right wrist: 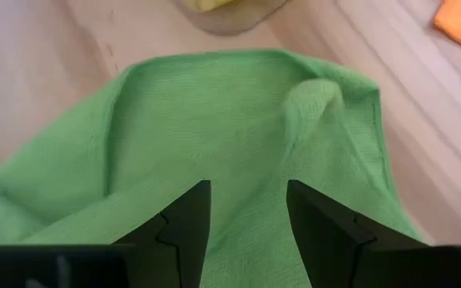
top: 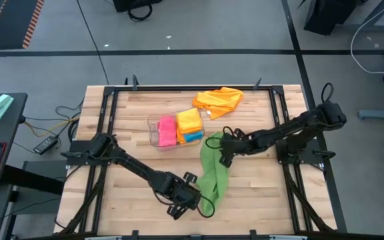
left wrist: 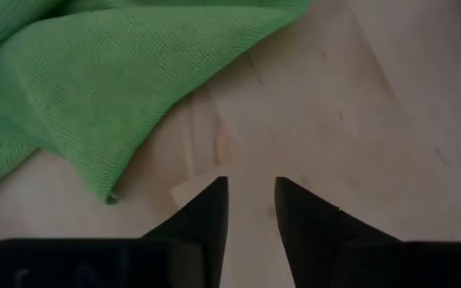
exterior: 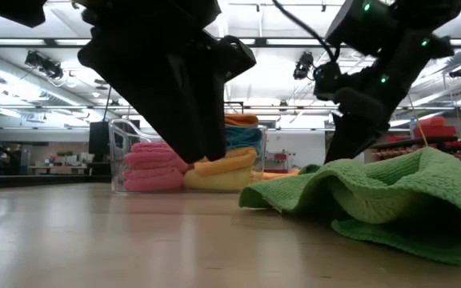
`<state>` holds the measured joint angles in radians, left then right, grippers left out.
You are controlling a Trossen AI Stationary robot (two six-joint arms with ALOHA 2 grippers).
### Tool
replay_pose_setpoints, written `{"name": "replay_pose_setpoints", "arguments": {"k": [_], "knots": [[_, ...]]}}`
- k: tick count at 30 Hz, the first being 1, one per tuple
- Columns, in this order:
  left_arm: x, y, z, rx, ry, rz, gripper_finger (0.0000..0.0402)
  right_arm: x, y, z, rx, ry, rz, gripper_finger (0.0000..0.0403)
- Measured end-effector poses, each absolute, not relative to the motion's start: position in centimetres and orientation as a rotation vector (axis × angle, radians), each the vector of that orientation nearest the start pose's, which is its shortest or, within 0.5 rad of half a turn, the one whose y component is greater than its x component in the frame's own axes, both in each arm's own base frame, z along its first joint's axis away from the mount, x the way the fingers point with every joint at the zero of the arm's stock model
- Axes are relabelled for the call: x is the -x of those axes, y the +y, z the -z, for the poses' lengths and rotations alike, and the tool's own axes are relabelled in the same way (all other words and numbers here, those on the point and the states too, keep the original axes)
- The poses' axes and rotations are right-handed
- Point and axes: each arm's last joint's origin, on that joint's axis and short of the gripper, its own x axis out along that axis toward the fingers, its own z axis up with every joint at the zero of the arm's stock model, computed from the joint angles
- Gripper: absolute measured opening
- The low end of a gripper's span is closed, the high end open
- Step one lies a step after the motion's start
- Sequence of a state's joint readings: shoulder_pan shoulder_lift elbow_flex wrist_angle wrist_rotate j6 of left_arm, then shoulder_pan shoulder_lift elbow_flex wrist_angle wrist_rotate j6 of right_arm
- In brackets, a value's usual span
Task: Fold microfiber towels
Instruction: Fold the green microfiber cloth
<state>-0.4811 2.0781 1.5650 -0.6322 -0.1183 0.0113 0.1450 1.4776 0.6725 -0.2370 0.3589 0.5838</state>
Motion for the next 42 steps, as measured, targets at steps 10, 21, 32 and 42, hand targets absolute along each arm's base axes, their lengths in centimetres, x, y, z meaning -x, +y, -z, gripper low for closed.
{"name": "replay_pose_setpoints", "arguments": {"k": [10, 21, 32, 42], "knots": [[-38.4, -19.6, -17.8, -0.35, 1.099, 0.326, 0.01, -25.7, 0.9, -14.0, -0.294, 0.888, 0.45, 0.0124], [-38.4, -19.6, -17.8, -0.352, 1.101, 0.327, 0.0097, -25.3, 0.9, -14.9, -0.253, 1.014, 0.375, 0.0009], [-39.0, -19.6, -18.1, -0.43, 1.023, 0.384, 0.0085, -22.2, 0.9, -24.1, -0.176, 1.424, 0.322, 0.0008], [-39.6, -19.2, -18.3, -0.409, 0.979, 0.371, 0.0083, -19.5, 1.9, -19.9, -0.427, 1.677, 0.428, 0.0018]]}}
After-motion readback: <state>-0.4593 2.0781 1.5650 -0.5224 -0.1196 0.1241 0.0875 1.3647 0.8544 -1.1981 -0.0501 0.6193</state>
